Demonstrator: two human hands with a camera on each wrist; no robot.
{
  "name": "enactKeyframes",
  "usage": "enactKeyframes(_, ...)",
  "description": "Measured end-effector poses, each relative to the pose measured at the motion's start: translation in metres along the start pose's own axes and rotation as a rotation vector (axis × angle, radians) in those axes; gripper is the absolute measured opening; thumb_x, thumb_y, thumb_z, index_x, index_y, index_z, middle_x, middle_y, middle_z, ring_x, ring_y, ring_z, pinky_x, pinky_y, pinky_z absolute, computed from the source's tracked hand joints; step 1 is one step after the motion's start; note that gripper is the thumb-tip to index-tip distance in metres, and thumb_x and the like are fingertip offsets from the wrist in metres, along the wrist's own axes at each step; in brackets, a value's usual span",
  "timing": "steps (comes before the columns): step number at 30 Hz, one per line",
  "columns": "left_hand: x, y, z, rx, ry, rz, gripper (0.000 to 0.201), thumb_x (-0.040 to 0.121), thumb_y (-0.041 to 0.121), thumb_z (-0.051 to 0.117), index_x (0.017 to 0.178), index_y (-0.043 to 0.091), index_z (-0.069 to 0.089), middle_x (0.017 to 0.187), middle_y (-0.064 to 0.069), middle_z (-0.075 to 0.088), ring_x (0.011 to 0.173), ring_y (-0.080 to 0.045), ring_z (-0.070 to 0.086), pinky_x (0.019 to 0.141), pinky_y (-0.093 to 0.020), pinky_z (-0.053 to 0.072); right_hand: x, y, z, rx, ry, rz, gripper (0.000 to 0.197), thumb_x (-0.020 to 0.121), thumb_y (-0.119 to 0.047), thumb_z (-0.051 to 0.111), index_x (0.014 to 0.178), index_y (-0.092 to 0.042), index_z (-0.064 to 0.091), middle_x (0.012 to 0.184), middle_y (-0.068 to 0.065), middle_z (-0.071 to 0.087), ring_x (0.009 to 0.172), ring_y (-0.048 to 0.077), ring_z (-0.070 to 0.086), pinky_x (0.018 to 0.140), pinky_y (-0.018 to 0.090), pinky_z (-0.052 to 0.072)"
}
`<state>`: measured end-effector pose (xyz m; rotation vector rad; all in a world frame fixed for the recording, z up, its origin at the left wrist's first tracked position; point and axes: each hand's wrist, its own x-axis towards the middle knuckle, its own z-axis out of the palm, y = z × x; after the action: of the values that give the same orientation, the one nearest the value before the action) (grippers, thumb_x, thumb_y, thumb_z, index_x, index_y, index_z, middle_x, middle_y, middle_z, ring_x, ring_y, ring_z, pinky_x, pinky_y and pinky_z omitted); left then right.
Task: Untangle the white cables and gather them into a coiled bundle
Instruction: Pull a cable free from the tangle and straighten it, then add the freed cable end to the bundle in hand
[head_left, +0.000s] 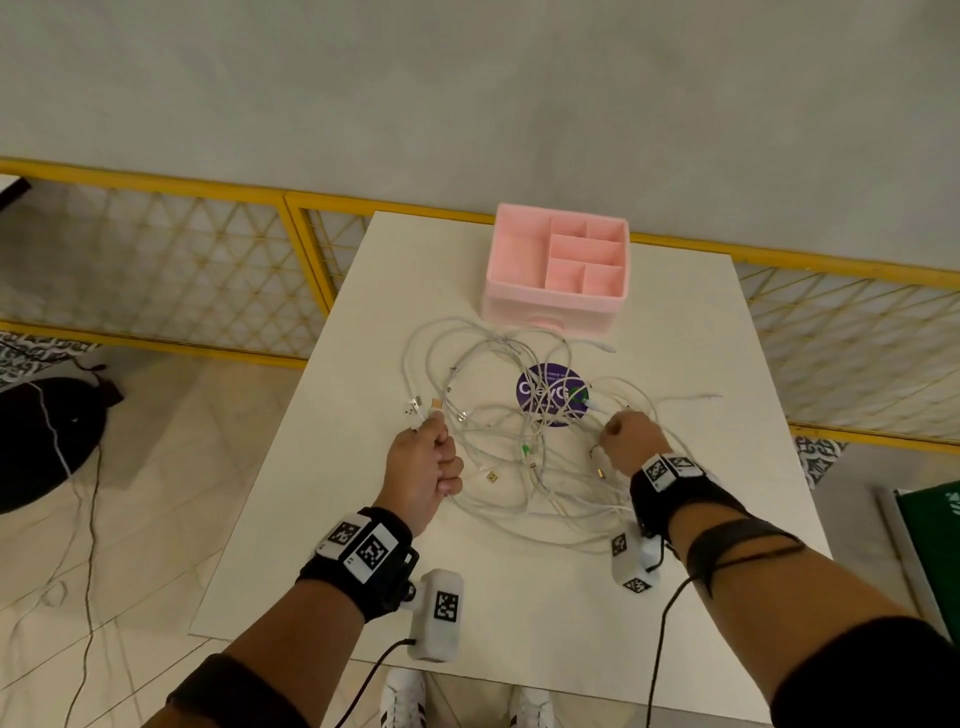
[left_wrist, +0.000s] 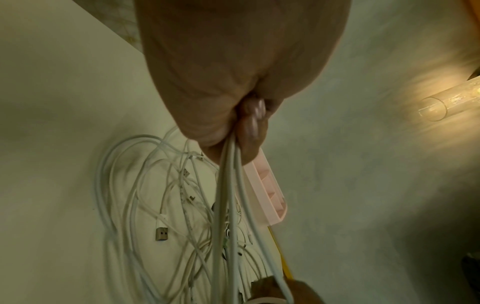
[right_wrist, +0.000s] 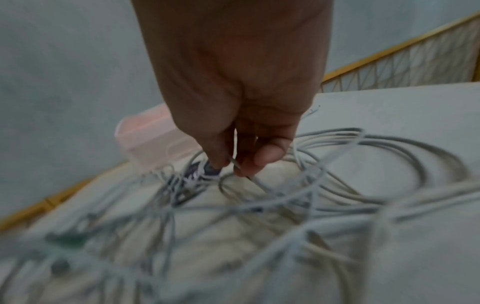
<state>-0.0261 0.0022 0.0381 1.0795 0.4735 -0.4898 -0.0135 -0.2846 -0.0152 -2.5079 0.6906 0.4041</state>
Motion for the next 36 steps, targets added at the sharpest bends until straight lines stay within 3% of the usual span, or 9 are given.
enactKeyframes(4,0.000,0.003,0.006,0.007,-0.027,0.026,0.039,0.105,0.029,0.046,0.068,0.018,0.040,0.052,0.006,0.030,0.040,-0.007,0.024,0.040,-0.020,0.020,0.011,-0.030,-0.048,0.427,0.178,-0.145,0.018,0.092,-0.017,0.061,0.074,-0.014,0.064,0.074,0.008,0.071,0.063,0.025,0.065,0.071,0.047,0.061)
enactKeyframes(9,-0.002,0.009,0.023,-0.027,-0.072,0.059,0.038,0.104,0.025,0.048,0.068,0.020,0.037,0.056,0.004,0.031,0.043,-0.008,0.027,0.042,-0.023,0.025,-0.003,-0.097,-0.127,0.811,0.333,-0.374,0.020,0.096,-0.013,0.059,0.076,-0.014,0.060,0.075,0.011,0.070,0.057,0.023,0.062,0.063,0.039,0.058)
enactKeyframes(14,-0.003,0.018,0.040,-0.079,-0.117,0.098,0.036,0.106,0.022,0.044,0.071,0.019,0.040,0.057,0.004,0.033,0.044,-0.008,0.029,0.043,-0.023,0.029,-0.037,-0.138,-0.165,0.838,0.336,-0.627,0.020,0.096,-0.013,0.059,0.077,-0.017,0.055,0.071,0.004,0.069,0.063,0.016,0.062,0.056,0.026,0.048)
enactKeyframes(18,-0.007,0.027,0.053,-0.126,-0.160,0.138,0.031,0.108,0.022,0.040,0.080,0.015,0.051,0.060,0.003,0.040,0.046,-0.009,0.033,0.045,-0.023,0.031,-0.064,-0.144,-0.145,0.805,0.173,-0.693,0.017,0.098,-0.009,0.059,0.081,-0.011,0.056,0.062,0.003,0.066,0.055,0.019,0.060,0.054,0.028,0.049)
enactKeyframes(23,-0.008,0.029,0.061,-0.135,-0.163,0.183,0.029,0.108,0.021,0.040,0.088,0.010,0.057,0.080,-0.010,0.066,0.056,-0.015,0.052,0.047,-0.025,0.038,-0.093,-0.121,-0.079,0.707,-0.083,-0.630,0.018,0.098,-0.012,0.060,0.083,-0.003,0.060,0.059,0.013,0.062,0.045,0.021,0.053,0.047,0.026,0.044)
enactKeyframes(26,-0.007,0.028,0.059,-0.168,-0.165,0.130,0.031,0.108,0.022,0.037,0.091,0.008,0.059,0.088,-0.014,0.072,0.063,-0.018,0.059,0.051,-0.026,0.044,-0.107,-0.104,-0.046,0.655,-0.176,-0.584,0.019,0.096,-0.011,0.064,0.077,-0.012,0.062,0.057,0.009,0.060,0.047,0.018,0.053,0.048,0.026,0.044)
enactKeyframes(31,-0.001,0.025,0.049,-0.208,-0.091,0.070,0.034,0.109,0.025,0.037,0.098,0.007,0.063,0.066,-0.001,0.057,0.057,-0.014,0.054,0.058,-0.027,0.044,-0.115,-0.075,-0.019,0.476,-0.304,-0.595,0.020,0.093,-0.023,0.069,0.073,-0.025,0.066,0.055,-0.001,0.059,0.048,0.011,0.050,0.057,0.025,0.043)
enactKeyframes(36,0.005,0.031,0.043,-0.266,-0.028,0.099,0.032,0.109,0.025,0.034,0.091,0.012,0.058,0.057,0.004,0.043,0.048,-0.011,0.044,0.057,-0.027,0.038,-0.114,-0.049,-0.018,0.289,-0.437,-0.537,0.017,0.090,-0.029,0.071,0.077,-0.019,0.068,0.057,0.000,0.060,0.050,0.008,0.048,0.058,0.020,0.041)
